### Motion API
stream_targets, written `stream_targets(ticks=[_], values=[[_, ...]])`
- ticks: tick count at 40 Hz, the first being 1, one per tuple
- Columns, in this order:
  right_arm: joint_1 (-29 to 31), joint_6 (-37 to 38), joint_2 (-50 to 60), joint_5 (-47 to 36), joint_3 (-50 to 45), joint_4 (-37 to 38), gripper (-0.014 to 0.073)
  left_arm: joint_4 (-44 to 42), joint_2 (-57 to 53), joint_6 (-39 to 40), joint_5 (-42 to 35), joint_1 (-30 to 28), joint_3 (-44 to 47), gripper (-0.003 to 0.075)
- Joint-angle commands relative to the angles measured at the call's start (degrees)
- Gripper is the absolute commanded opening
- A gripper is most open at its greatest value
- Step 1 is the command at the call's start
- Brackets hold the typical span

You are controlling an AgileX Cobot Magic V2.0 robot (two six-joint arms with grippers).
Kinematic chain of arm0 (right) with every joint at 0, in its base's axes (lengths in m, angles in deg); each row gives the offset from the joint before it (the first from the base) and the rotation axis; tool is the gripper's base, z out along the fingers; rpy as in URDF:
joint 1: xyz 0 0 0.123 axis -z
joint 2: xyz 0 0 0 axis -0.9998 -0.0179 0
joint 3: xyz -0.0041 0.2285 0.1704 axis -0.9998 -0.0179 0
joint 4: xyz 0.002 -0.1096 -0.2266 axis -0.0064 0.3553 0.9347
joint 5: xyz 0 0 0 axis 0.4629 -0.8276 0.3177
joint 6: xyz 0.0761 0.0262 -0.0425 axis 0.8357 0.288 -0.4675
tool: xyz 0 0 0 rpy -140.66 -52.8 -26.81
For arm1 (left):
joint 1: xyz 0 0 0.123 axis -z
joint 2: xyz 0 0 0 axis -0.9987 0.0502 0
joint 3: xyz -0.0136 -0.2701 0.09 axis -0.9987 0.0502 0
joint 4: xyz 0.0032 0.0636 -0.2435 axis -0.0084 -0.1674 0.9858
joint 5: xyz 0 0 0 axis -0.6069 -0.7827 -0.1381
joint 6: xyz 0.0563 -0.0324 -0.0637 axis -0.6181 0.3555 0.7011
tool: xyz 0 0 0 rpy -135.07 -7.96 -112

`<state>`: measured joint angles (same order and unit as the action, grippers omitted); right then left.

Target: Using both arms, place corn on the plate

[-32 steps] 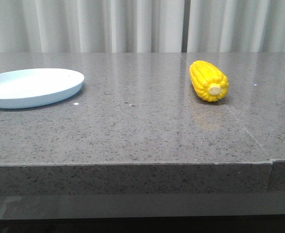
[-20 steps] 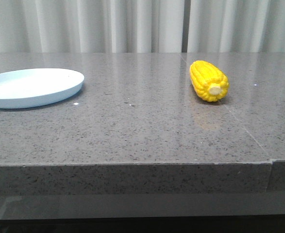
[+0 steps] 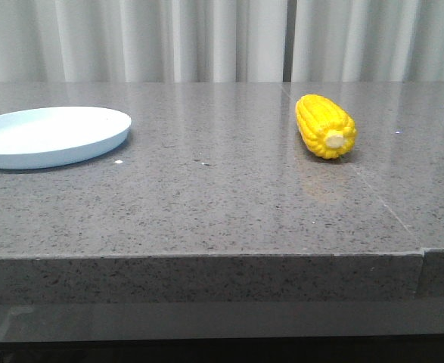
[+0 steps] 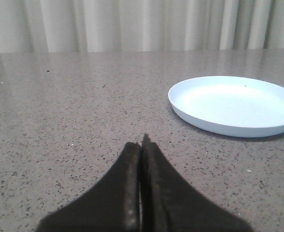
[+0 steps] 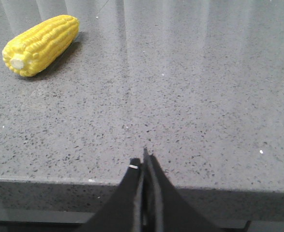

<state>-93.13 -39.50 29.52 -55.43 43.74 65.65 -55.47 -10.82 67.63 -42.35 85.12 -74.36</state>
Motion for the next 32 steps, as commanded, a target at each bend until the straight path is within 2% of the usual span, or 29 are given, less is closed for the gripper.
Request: stream_targets(ticks=[1, 23, 27, 32], values=[[0.35, -0.47, 0.68, -4.60, 0.91, 0.54, -0.0091, 0.51, -1.13, 0.00, -4.82, 0.39, 0.03, -0.0020], [0.35, -0.47, 0.68, -5.99, 0.91, 0.54, -0.0091, 0.51, -1.13, 0.00, -5.06, 0.39, 0.03, -0.0020], [0.35, -0.47, 0.68, -8.77, 0.96, 0.54, -0.0091, 0.94, -1.13, 0.00, -8.71, 0.39, 0.03, -0.0020], [0.35, -0.38, 0.68, -11.76, 2.96, 0.24, -0.0091, 2.29, -1.13, 0.00, -17.69, 0.39, -1.07, -0.0020]])
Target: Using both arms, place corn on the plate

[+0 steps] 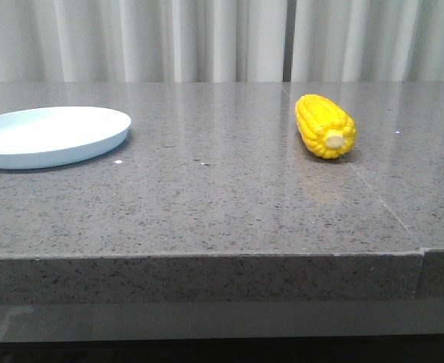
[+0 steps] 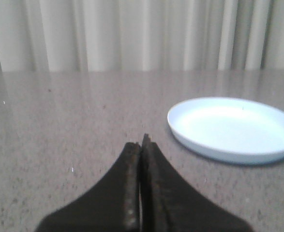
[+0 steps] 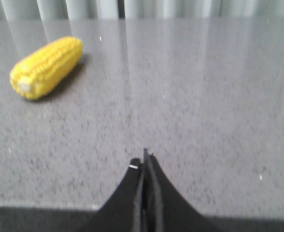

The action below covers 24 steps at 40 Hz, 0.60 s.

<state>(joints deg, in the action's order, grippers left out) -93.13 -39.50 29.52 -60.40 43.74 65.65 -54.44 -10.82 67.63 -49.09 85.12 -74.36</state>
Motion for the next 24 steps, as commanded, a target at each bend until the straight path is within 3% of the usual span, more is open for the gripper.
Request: stream_targets(ticks=[1, 6, 13, 20, 24], values=[[0.35, -0.33, 0.68, -6.42, 3.78, 0.08, -0.0091, 1.26, -1.13, 0.00, -11.39, 0.39, -1.96, -0.0020], [0.35, -0.33, 0.68, -3.48, 10.46, 0.08, -0.0089, 1.26, -0.81, 0.00, -9.27, 0.39, -8.92, -0.0020], [0.35, -0.19, -2.28, 5.36, 22.18, -1.00, -0.0090, -1.03, 3.92, 0.00, 1.43, 0.39, -21.08, -0.0020], [0.35, 0.18, -13.52, 11.98, 33.08, -3.25, -0.0090, -1.03, 14.23, -1.35, 10.24, 0.39, -29.27, -0.0020], [0.35, 0.18, -20.24, 12.05, 36.85, -3.25, -0.0090, -1.03, 19.22, -1.35, 10.65, 0.39, -30.94, -0.0020]])
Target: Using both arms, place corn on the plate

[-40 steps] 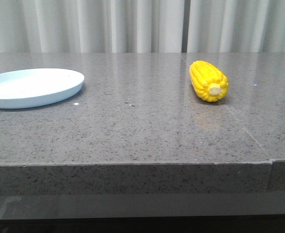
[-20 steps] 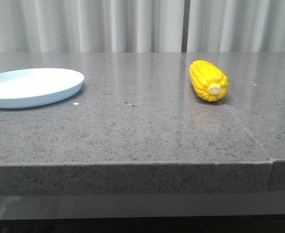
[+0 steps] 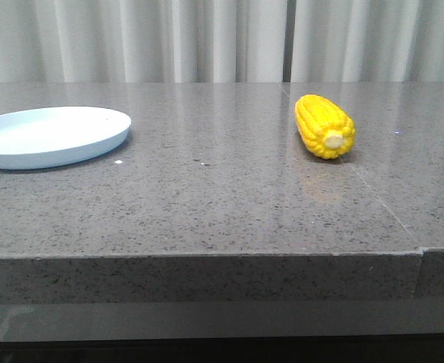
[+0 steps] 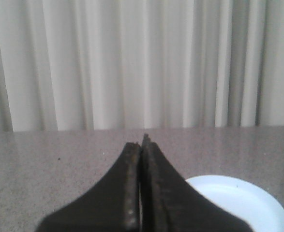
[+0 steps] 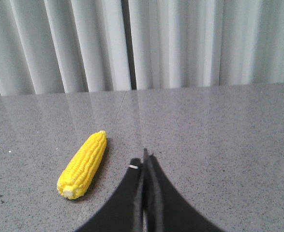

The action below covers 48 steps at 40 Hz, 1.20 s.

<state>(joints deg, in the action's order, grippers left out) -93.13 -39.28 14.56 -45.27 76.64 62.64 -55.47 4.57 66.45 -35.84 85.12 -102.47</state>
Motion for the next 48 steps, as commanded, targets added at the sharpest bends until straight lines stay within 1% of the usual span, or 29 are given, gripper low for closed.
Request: stream_targets(ticks=[1, 4, 8, 10, 12, 14, 16, 19, 20, 21, 22, 23, 25, 26, 39, 44, 48], values=[[0.35, -0.04, -6.21, -3.01, 4.50, -0.24, -0.0090, 0.00, 4.64, -0.16, -2.72, 0.39, -2.98, -0.0020], [0.35, -0.04, -8.51, -3.06, 5.23, -0.24, -0.0090, 0.00, 5.65, -0.16, -3.17, 0.39, -3.07, -0.0020], [0.35, -0.04, -8.82, -3.61, 5.23, -0.24, -0.0089, 0.00, 5.65, -0.16, -3.17, 0.39, -3.07, -0.0016], [0.35, -0.04, -8.68, -3.61, 5.23, -0.24, -0.0077, 0.00, 5.65, -0.16, -3.17, 0.39, -3.07, 0.0010], [0.35, -0.04, -8.68, -3.61, 5.23, -0.24, -0.0020, 0.00, 5.65, -0.16, -3.06, 0.39, -3.07, 0.0066], [0.35, -0.04, -8.68, -3.61, 5.23, -0.24, 0.0061, 0.00, 5.65, -0.16, -3.06, 0.39, -3.07, 0.0163], [0.35, -0.04, -8.68, -3.61, 5.23, -0.13, 0.0180, 0.00, 5.65, -0.16, -3.06, 0.39, -3.07, 0.0272], [0.35, -0.04, -8.68, -3.61, 5.23, -0.13, 0.0365, 0.00, 5.65, -0.16, -3.06, 0.39, -3.07, 0.0464], [0.35, -0.04, -8.68, -3.61, 5.23, -0.13, 0.0426, 0.00, 5.65, -0.16, -3.06, 0.39, -3.07, 0.0506], [0.35, -0.04, -8.68, -3.61, 5.23, -0.13, 0.0479, 0.00, 5.65, -0.16, -3.06, 0.39, -3.07, 0.0565], [0.35, -0.04, -8.68, -3.61, 5.23, -0.13, 0.0524, 0.00, 5.65, -0.16, -3.06, 0.39, -3.07, 0.0593], [0.35, -0.04, -8.68, -3.61, 5.23, -0.13, 0.0551, 0.00, 5.65, -0.16, -3.06, 0.39, -3.07, 0.0621], [0.35, -0.04, -8.68, -3.61, 5.23, -0.13, 0.0596, 0.00, 5.65, -0.16, -3.06, 0.39, -3.07, 0.0643], [0.35, -0.04, -8.68, -3.61, 5.23, -0.13, 0.0604, 0.00, 5.65, -0.16, -3.06, 0.39, -3.07, 0.0641], [0.35, -0.04, -8.68, -3.61, 5.12, -0.13, 0.0603, 1.04, 6.81, -0.16, -5.06, 0.39, -3.30, 0.0638], [0.35, -0.04, -8.68, -3.61, 5.12, -0.13, 0.0603, 1.20, 12.85, -0.16, -3.32, 1.02, -5.51, 0.0638], [0.35, -0.04, -8.68, -3.61, 5.12, -0.13, 0.0603, 1.20, 20.47, -0.16, 0.72, 2.99, -10.25, 0.0638]])
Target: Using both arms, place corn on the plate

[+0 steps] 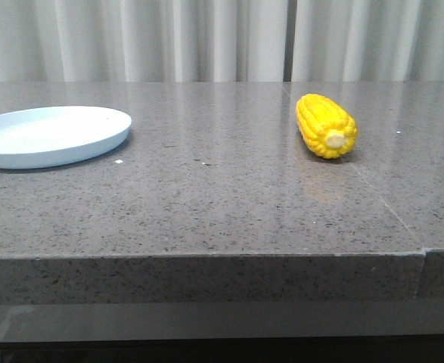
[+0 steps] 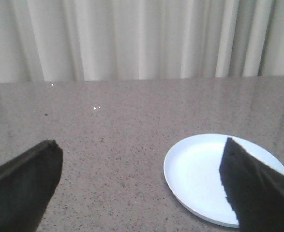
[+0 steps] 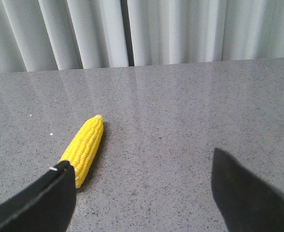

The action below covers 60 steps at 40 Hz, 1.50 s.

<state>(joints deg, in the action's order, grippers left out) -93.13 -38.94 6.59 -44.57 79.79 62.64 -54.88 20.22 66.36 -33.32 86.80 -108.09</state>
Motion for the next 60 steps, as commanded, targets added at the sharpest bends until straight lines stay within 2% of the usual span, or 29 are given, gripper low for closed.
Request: stream_targets(ticks=[1, 8, 14, 19, 24, 31, 40, 46, 55, 59, 60], values=[[0.35, -0.38, -0.72, -4.32, 1.97, -0.13, 0.0603, 0.62, 6.85, -0.07, -0.78, 1.96, -6.10, 0.0638], [0.35, -0.38, -0.72, -4.32, 1.97, -0.13, 0.0603, 0.62, 20.96, -0.07, 10.71, 5.82, -16.90, 0.0638], [0.35, -0.38, -0.72, -4.32, 1.97, -0.13, 0.0603, 0.62, 34.10, 0.53, 24.65, 5.87, -27.52, 0.0638], [0.35, -0.38, -0.72, -4.32, 1.97, -0.13, 0.0603, 0.62, 44.13, 0.53, 32.08, 5.78, -35.29, 0.0638], [0.35, -0.38, -0.72, -4.32, 1.97, -0.13, 0.0603, 0.62, 52.34, 0.53, 35.59, 5.78, -40.43, 0.0638], [0.35, -0.38, -0.72, -4.32, 1.97, -0.13, 0.0603, 0.62, 61.45, 0.53, 36.35, 5.78, -44.51, 0.0638], [0.35, -0.38, -0.72, -4.32, 1.97, -0.13, 0.0603, 0.62, 66.22, 0.53, 35.36, 5.78, -45.51, 0.0624], [0.35, -0.38, -0.72, -4.32, 1.97, -0.13, 0.0603, 0.72, 67.31, 0.53, 35.24, 5.78, -45.51, 0.0481], [0.35, -0.38, -0.72, -4.32, 1.97, -0.13, 0.0603, 0.85, 67.31, 0.53, 34.84, 5.78, -45.51, 0.0118], [0.35, -0.38, -0.72, -4.32, 1.97, -0.13, 0.0603, 0.85, 67.31, 0.53, 34.30, 5.78, -45.51, -0.0014], [0.35, -0.38, -0.72, -4.32, 1.97, -0.13, 0.0603, 0.85, 67.31, 0.53, 34.05, 5.78, -45.51, -0.0018]])
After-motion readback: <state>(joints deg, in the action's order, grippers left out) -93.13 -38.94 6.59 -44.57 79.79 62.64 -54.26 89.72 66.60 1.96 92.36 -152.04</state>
